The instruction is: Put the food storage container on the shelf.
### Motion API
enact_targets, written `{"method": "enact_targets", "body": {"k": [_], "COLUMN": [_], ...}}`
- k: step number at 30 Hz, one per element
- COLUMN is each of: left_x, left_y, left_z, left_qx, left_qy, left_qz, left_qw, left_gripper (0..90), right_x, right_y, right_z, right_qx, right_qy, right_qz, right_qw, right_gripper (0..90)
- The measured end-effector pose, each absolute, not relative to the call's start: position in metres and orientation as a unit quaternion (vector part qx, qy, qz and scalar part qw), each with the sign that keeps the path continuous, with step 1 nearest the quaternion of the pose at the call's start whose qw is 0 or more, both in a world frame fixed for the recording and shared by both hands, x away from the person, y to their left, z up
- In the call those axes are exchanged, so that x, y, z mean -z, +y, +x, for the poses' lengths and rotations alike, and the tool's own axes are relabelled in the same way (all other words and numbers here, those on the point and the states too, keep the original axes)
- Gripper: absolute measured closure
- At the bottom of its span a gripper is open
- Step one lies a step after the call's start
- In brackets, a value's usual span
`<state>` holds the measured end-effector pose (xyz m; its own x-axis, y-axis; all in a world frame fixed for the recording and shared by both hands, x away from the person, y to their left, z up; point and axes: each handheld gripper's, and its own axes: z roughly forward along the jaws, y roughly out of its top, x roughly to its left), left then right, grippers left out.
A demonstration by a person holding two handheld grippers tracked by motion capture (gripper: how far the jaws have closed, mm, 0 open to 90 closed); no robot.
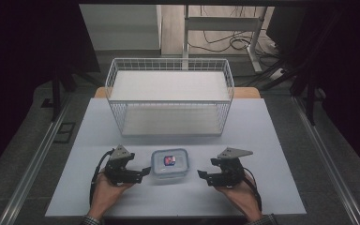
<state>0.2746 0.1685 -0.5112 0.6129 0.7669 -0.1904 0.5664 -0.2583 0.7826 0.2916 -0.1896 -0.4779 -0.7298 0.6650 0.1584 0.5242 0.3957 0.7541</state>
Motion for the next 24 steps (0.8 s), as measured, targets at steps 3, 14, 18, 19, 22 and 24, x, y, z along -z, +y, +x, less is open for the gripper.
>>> {"method": "enact_targets", "body": {"k": [3,14,18,19,22,24], "left_x": [0.51,0.514,0.523,0.523,0.527,0.526], "left_y": [0.163,0.134,0.134,0.134,0.136,0.135], "left_z": [0.279,0.305,0.306,0.306,0.304,0.302], "left_qx": [-0.107,-0.074,-0.043,-0.043,0.003,0.006], "left_qy": [0.418,0.417,0.426,0.426,0.421,0.419], "left_qz": [0.785,0.793,0.788,0.788,0.784,0.787], "left_qw": [0.444,0.439,0.442,0.442,0.456,0.454], "left_gripper": [9.7,4.8,5.6,5.8,9.3,13.8], "right_x": [0.478,0.485,0.493,0.493,0.506,0.507], "right_y": [-0.177,-0.123,-0.118,-0.118,-0.118,-0.12], "right_z": [0.301,0.335,0.339,0.339,0.338,0.339], "right_qx": [-0.429,-0.404,-0.393,-0.393,-0.387,-0.392], "right_qy": [0.828,0.849,0.85,0.85,0.852,0.85], "right_qz": [0.353,0.336,0.348,0.348,0.352,0.352], "right_qw": [0.072,0.05,0.036,0.036,0.0,-0.016], "right_gripper": [20.7,8.7,6.9,6.9,7.8,11.5]}}
